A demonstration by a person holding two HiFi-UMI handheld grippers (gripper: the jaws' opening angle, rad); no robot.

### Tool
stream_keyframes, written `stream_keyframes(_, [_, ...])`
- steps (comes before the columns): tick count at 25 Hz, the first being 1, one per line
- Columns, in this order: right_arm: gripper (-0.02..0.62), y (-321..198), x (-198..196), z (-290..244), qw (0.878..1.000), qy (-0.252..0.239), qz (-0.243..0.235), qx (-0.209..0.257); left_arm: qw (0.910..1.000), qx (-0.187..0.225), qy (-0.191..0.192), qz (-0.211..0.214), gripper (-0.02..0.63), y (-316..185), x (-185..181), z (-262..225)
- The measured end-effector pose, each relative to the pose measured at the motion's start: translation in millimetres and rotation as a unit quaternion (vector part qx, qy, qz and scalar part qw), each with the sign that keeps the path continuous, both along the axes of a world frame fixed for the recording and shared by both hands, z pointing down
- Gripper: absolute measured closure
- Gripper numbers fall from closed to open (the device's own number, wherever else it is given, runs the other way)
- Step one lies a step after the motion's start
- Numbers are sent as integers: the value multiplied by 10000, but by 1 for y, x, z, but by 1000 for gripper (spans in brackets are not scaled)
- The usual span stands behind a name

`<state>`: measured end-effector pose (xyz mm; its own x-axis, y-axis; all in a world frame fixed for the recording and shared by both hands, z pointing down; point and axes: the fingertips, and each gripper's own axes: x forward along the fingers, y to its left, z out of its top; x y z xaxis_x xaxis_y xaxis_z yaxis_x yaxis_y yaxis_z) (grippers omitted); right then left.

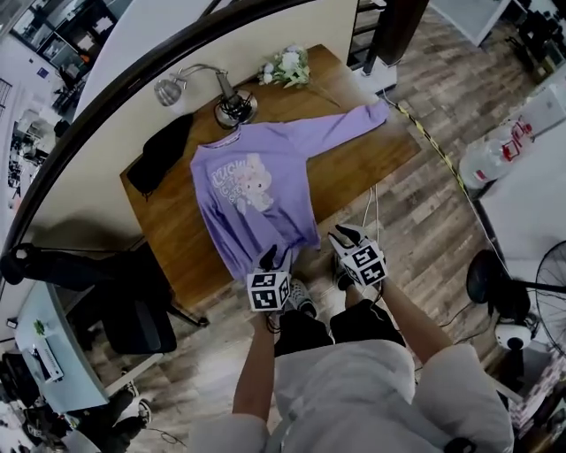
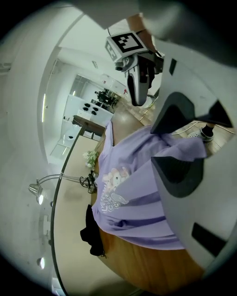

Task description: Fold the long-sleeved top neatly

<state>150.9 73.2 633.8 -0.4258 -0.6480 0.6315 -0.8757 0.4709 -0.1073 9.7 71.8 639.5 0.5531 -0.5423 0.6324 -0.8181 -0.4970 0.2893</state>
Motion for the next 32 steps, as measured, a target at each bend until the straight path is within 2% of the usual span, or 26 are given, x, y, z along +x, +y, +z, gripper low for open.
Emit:
stream_keyframes(3, [479,19,-13,20,9998,-13,-39,-188,9999,-118,-27,73,443,24,-18,16])
stream_keyframes(7, [453,30,-33,53,9981,-15,-287,-541,9991,-368,-111,-195,443,45,-51,40])
stream_keyframes(9, [413,29,-40,72,9964,-27,-374,-759,9981,-485,-149,-348,443,55,-64,49])
stream_keyframes(12, [308,15,-46,92,9947,-114,-305,-979,9969,-557,-190,-524,443,63,-75,56])
stream_keyframes(13, [296,10,-48,96,9943,-126,-272,-1022,9964,-578,-198,-588,443,65,-77,58])
stream_keyframes(14, [327,7,-48,99,9942,-83,-242,-1044,9958,-608,-201,-654,443,68,-78,60])
stream_keyframes(16, [516,3,-44,101,9948,93,-159,-1005,9946,-653,-200,-780,443,72,-79,63])
stream_keyframes(17, [554,2,-41,99,9951,105,-112,-976,9942,-653,-210,-833,443,72,-80,65])
stream_keyframes(23, [555,17,-5,77,9962,-180,-41,-856,9912,-561,-255,-1175,443,68,-87,63])
stream_keyframes(28, [555,18,40,73,9963,-34,41,-859,9871,-532,-284,-1483,443,65,-94,63])
stream_keyframes(32, [554,8,60,78,9955,150,155,-918,9807,-491,-385,-1850,443,64,-119,60])
